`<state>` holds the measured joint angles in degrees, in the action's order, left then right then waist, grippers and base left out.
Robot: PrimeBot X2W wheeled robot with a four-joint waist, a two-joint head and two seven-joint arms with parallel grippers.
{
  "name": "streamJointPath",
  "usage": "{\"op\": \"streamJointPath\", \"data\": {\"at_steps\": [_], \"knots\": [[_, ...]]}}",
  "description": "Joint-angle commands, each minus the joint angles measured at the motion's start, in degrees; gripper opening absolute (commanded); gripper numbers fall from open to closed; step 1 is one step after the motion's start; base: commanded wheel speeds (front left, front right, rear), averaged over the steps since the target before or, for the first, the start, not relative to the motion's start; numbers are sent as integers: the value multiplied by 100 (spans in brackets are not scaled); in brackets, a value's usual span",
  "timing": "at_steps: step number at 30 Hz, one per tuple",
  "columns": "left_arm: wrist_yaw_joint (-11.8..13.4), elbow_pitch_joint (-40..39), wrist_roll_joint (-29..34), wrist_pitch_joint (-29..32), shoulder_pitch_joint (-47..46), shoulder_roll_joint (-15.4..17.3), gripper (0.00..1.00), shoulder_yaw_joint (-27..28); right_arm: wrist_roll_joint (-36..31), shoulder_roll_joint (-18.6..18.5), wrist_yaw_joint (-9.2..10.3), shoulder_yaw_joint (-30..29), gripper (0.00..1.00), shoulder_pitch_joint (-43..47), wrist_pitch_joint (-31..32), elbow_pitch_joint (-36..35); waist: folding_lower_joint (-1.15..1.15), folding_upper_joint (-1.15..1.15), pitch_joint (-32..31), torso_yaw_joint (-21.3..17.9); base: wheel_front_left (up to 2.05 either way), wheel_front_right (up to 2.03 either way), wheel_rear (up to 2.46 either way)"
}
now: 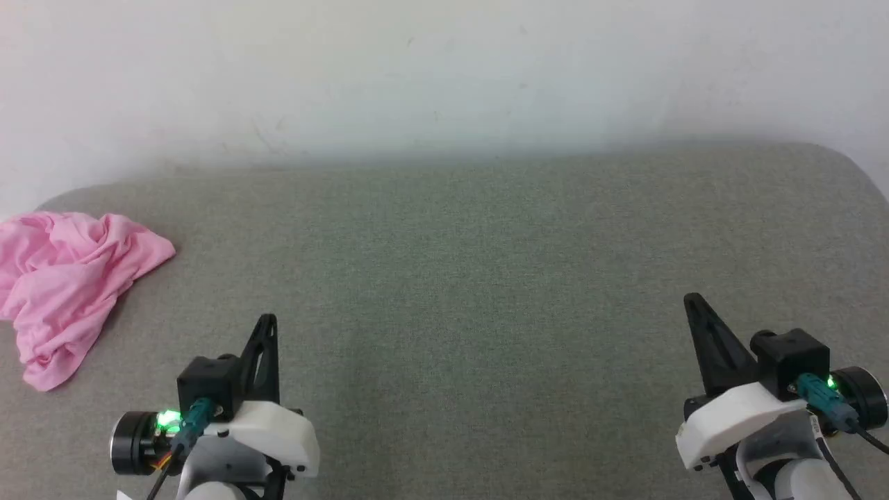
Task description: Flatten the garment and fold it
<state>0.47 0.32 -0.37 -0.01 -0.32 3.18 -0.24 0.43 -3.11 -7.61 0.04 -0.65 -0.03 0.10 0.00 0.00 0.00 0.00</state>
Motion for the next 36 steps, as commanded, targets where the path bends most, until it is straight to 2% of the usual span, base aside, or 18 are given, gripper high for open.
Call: {"op": "streamJointPath", "data": {"at_steps": [1, 16, 17, 36], "knots": [[-47, -32, 37, 1, 32, -30, 0, 24, -43, 24, 12, -4, 0, 65, 3, -10, 0, 0, 0, 0, 0, 0, 0], [-47, -32, 37, 1, 32, -30, 0, 24, -43, 24, 12, -4, 0, 65, 3, -10, 0, 0, 0, 0, 0, 0, 0], [0, 0, 0, 0, 0, 0, 100, 0, 0, 0, 0, 0, 100, 0, 0, 0, 0, 0, 0, 0, 0, 0, 0], [226, -24, 4, -188, -54, 5, 100, -107, 179, -1, 1, -149, 100, 8, -187, -64, 0, 0, 44, 37, 0, 0, 0]]}}
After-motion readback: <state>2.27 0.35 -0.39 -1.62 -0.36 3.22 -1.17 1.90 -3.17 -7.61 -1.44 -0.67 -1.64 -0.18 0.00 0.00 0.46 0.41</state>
